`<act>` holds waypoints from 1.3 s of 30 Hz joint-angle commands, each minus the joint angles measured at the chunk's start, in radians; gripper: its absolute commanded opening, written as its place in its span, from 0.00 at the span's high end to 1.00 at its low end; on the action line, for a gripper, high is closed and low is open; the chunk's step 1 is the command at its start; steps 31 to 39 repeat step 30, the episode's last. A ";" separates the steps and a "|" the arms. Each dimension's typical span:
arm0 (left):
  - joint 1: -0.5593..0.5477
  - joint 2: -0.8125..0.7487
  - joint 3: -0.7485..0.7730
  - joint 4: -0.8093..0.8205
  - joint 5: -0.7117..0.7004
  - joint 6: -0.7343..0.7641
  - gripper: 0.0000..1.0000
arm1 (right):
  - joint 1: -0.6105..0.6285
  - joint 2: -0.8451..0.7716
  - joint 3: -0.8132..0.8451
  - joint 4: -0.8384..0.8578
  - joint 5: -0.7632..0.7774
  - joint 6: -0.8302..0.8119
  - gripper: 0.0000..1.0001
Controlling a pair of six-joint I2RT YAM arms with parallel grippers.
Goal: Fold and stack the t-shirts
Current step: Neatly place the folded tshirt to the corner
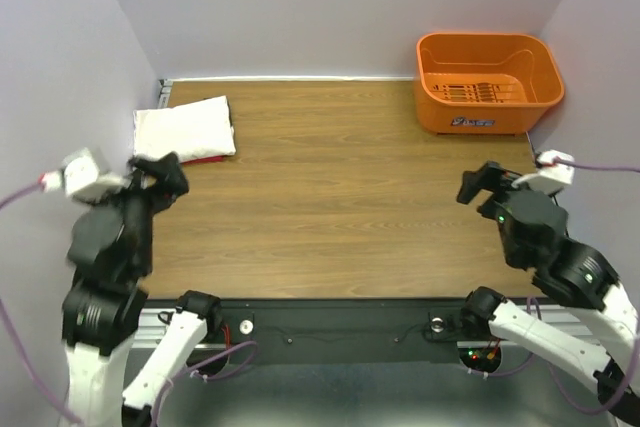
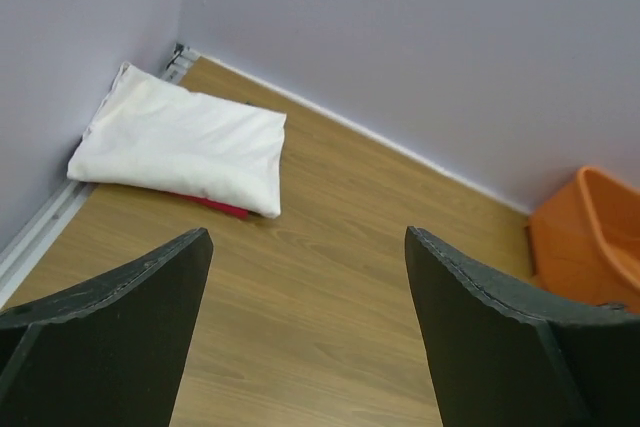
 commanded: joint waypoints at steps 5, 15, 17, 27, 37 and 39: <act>0.000 -0.352 -0.137 0.006 -0.048 -0.044 0.10 | 0.002 -0.232 -0.017 -0.023 0.108 -0.077 0.00; 0.000 -0.700 -0.378 0.159 -0.177 -0.104 0.05 | 0.002 -0.357 -0.056 0.019 0.052 -0.079 0.00; 0.000 -0.727 -0.393 0.165 -0.195 -0.105 0.04 | 0.002 -0.358 -0.060 0.023 0.045 -0.082 0.00; 0.000 -0.777 -0.485 0.151 -0.154 -0.119 0.04 | 0.002 -0.352 -0.082 0.033 0.003 -0.086 0.00; 0.000 -0.785 -0.527 0.158 -0.134 -0.144 0.04 | 0.002 -0.346 -0.080 0.033 0.002 -0.091 0.00; 0.000 -0.785 -0.527 0.158 -0.134 -0.144 0.04 | 0.002 -0.346 -0.080 0.033 0.002 -0.091 0.00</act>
